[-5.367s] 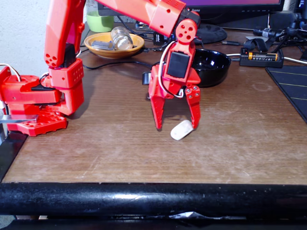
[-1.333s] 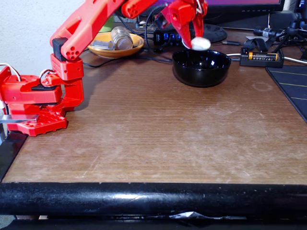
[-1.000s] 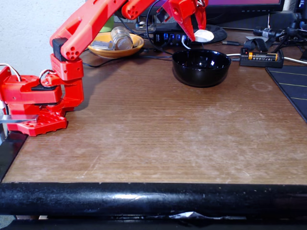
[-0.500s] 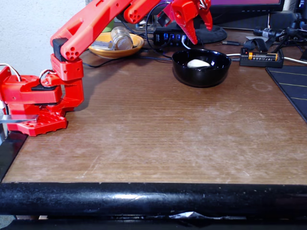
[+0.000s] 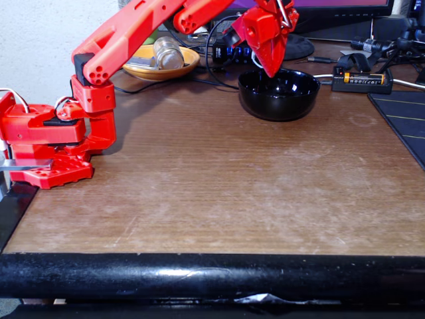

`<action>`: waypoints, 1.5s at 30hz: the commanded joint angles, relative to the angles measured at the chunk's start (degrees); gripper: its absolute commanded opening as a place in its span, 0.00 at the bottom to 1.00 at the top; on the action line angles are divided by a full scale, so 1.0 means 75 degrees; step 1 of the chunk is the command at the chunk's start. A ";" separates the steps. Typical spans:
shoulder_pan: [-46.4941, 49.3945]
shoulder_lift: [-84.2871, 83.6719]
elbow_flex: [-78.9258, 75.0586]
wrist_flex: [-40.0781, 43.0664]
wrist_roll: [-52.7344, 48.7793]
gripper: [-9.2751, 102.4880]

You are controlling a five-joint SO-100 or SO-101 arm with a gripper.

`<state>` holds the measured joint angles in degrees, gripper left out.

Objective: Ramasse la gomme et mets-la dans le bol.

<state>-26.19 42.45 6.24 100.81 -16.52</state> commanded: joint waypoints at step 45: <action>0.3621 1.1086 1.0875 -0.2566 -0.0328 0.03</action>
<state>-0.70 116.72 85.52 83.76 -19.42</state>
